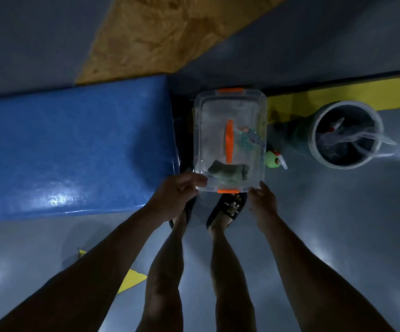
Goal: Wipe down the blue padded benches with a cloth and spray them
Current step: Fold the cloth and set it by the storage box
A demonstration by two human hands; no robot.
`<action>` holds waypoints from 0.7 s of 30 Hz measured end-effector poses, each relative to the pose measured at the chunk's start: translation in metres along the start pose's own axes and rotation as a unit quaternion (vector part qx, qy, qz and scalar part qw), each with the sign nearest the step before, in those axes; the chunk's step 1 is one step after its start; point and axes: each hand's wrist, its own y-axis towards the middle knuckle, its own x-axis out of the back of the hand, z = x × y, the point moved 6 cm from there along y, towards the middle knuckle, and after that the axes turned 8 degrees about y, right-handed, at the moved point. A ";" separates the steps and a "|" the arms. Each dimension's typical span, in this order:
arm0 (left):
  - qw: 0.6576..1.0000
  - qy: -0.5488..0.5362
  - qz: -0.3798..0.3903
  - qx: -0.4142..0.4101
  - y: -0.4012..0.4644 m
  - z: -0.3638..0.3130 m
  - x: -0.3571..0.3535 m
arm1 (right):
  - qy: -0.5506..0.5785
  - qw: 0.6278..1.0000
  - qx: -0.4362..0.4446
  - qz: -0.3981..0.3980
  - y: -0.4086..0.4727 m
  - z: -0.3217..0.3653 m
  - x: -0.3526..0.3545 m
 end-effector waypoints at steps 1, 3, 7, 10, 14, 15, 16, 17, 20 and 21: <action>1.000 0.003 0.001 -0.003 0.006 0.001 -0.002 | -0.026 1.000 0.007 -0.016 0.011 0.004 0.001; 1.000 0.003 0.004 -0.007 0.016 0.005 -0.005 | -0.066 0.996 0.059 -0.030 0.027 0.024 -0.002; 1.000 0.001 -0.004 -0.010 0.028 0.009 -0.005 | -0.115 0.973 0.192 -0.050 0.056 0.078 -0.018; 1.000 0.004 -0.008 -0.007 0.028 0.012 -0.004 | -0.167 0.952 0.254 -0.043 0.073 0.105 -0.030; 1.000 0.005 -0.014 -0.017 0.026 0.014 -0.002 | -0.286 0.906 0.311 -0.012 0.085 0.119 -0.041; 1.000 0.002 -0.013 -0.018 0.025 0.015 -0.002 | -0.300 0.901 0.314 -0.009 0.087 0.117 -0.042; 1.000 0.000 -0.013 -0.020 0.023 0.015 -0.002 | -0.308 0.898 0.315 -0.006 0.088 0.116 -0.043; 1.000 0.001 -0.015 -0.023 0.022 0.015 -0.002 | -0.311 0.896 0.317 -0.005 0.088 0.115 -0.043; 0.999 0.023 -0.013 -0.034 0.019 0.015 0.000 | -0.320 0.892 0.319 0.000 0.084 0.113 -0.045; 0.999 0.024 -0.012 -0.035 0.018 0.015 0.000 | -0.327 0.888 0.323 0.001 0.082 0.112 -0.045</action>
